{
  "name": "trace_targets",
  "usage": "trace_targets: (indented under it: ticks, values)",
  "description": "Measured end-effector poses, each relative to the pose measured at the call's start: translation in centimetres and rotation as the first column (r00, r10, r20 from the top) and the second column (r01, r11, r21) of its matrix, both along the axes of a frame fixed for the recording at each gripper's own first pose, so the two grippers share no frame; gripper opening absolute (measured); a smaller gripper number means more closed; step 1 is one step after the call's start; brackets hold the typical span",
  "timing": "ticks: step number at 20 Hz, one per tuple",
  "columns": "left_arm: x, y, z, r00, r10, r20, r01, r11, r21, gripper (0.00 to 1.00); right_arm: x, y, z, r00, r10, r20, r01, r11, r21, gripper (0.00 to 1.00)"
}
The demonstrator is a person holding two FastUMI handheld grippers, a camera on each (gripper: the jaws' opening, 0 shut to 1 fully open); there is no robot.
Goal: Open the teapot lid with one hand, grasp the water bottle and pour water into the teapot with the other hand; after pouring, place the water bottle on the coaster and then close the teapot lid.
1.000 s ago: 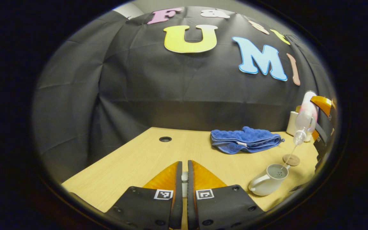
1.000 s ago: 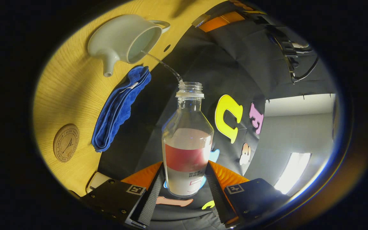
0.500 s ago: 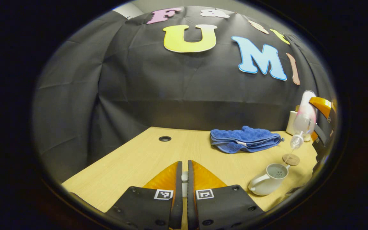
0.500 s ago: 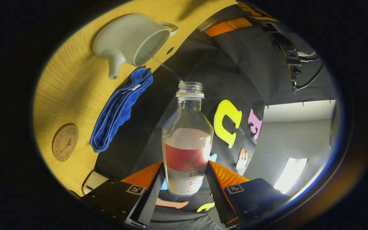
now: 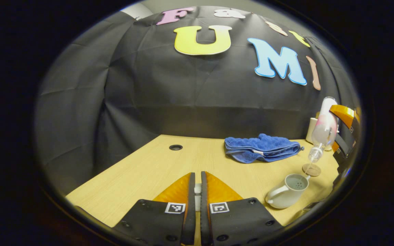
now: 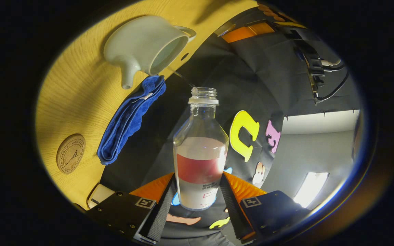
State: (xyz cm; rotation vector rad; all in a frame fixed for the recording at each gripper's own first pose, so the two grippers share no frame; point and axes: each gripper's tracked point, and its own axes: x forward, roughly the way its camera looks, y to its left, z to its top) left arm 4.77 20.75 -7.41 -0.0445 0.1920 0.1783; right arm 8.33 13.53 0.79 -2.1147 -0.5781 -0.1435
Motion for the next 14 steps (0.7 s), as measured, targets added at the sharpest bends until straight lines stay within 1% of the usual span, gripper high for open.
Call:
trace_targets:
  ticks: [2, 3, 4, 5, 6, 8, 9, 10, 11, 12, 13, 14]
  values:
    - [0.0, 0.0, 0.1, 1.0, -0.001, -0.002, 0.001, 1.0, 0.0, 0.12, 0.1, -0.1, -0.1, 1.0, -0.003, -0.005, 0.003, 1.0, 0.002, 0.76]
    - [0.0, 0.0, 0.1, 1.0, -0.001, -0.002, 0.001, 1.0, 0.0, 0.12, 0.2, -0.3, -0.3, 1.0, -0.009, -0.02, 0.01, 1.0, 0.019, 0.76]
    - [0.0, 0.0, 0.0, 1.0, 0.0, -0.001, 0.0, 1.0, 0.0, 0.12, 0.6, -0.8, -0.5, 0.999, -0.018, -0.047, 0.02, 0.999, 0.049, 0.74]
    - [0.0, 0.0, 0.2, 1.0, 0.0, 0.002, 0.0, 1.0, -0.001, 0.13, 0.8, -1.1, -0.9, 0.997, -0.023, -0.075, 0.029, 0.996, 0.086, 0.76]
    - [-0.1, 0.0, 0.2, 1.0, 0.001, 0.004, -0.001, 1.0, -0.002, 0.12, 0.8, -1.3, -1.2, 0.994, -0.025, -0.103, 0.038, 0.991, 0.126, 0.76]
    - [-0.1, 0.0, 0.2, 1.0, 0.003, 0.007, -0.003, 1.0, -0.002, 0.13, 0.8, -1.7, -2.0, 0.986, -0.019, -0.165, 0.055, 0.974, 0.218, 0.76]
    - [-0.1, 0.0, 0.2, 1.0, 0.002, 0.007, -0.002, 1.0, -0.003, 0.13, 0.8, -1.8, -2.4, 0.98, -0.011, -0.197, 0.065, 0.961, 0.269, 0.77]
    - [-0.1, 0.0, 0.2, 1.0, 0.002, 0.007, -0.002, 1.0, -0.004, 0.13, 0.9, -1.8, -2.6, 0.974, 0.001, -0.228, 0.075, 0.944, 0.322, 0.77]
    - [-0.1, 0.0, 0.3, 1.0, 0.001, 0.007, -0.001, 1.0, -0.004, 0.13, 0.9, -1.8, -3.0, 0.963, 0.017, -0.268, 0.09, 0.92, 0.382, 0.77]
    - [-0.1, 0.0, 0.2, 1.0, 0.001, 0.008, -0.001, 1.0, -0.004, 0.12, 0.9, -1.9, -3.7, 0.949, 0.039, -0.314, 0.111, 0.889, 0.445, 0.77]
    - [-0.1, 0.0, 0.3, 1.0, 0.001, 0.009, -0.001, 1.0, -0.004, 0.12, 0.8, -2.0, -4.3, 0.931, 0.064, -0.359, 0.139, 0.848, 0.512, 0.77]
    - [-0.2, 0.0, 0.3, 1.0, 0.002, 0.012, -0.002, 1.0, -0.003, 0.12, 0.7, -2.3, -5.0, 0.912, 0.093, -0.399, 0.172, 0.797, 0.579, 0.77]
